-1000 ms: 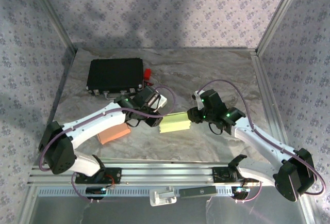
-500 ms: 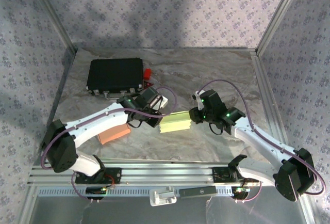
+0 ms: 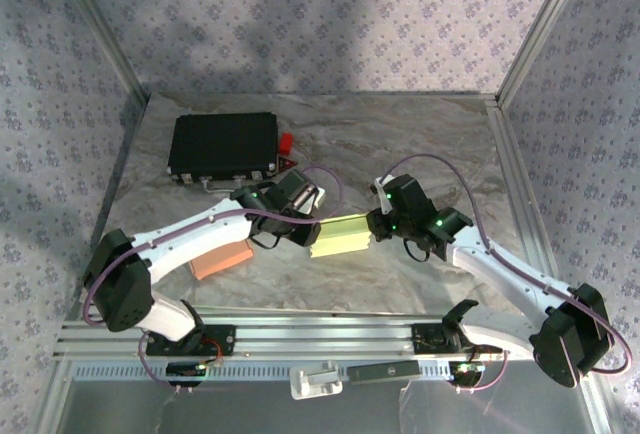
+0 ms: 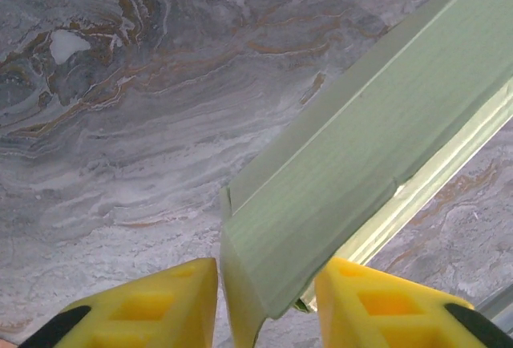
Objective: Fold the paper box
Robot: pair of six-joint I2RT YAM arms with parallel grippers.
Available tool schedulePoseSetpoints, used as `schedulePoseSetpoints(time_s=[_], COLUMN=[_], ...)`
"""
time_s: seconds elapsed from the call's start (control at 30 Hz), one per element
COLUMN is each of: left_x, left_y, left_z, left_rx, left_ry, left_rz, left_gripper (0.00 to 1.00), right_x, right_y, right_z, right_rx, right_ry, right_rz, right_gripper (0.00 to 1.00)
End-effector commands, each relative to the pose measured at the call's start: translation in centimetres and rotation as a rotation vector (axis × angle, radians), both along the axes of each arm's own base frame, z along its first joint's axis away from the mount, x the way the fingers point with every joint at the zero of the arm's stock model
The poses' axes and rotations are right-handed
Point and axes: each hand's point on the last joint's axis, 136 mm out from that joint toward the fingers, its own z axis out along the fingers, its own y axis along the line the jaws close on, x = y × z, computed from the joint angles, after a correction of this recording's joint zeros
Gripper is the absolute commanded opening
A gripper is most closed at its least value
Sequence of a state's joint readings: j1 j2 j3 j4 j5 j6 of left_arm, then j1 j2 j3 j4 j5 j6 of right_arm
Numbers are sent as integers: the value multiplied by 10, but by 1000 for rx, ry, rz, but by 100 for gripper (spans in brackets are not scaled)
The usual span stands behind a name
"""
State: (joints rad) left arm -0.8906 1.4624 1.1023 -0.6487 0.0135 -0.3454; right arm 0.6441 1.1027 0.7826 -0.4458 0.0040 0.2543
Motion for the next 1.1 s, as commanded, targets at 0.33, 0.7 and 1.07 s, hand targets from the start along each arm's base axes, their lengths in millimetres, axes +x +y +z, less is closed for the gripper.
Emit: schedulePoseSetpoints(time_s=[0.33,0.7,1.07], left_x=[4,4,1], left_y=[-6,-5,-11], left_z=[-4,-11,9], left_rx=[-26,-10,-44], left_ry=[10,9,3], left_rz=[42,46,46], left_gripper=[30,16,35], right_x=[1,1,2], right_y=[-1,-1,0], right_z=[6,7,9], right_rx=[-4,-3,-3], right_ry=[0,-2,-2], right_rz=[-18,-19,-21], right_gripper=[16,16,16])
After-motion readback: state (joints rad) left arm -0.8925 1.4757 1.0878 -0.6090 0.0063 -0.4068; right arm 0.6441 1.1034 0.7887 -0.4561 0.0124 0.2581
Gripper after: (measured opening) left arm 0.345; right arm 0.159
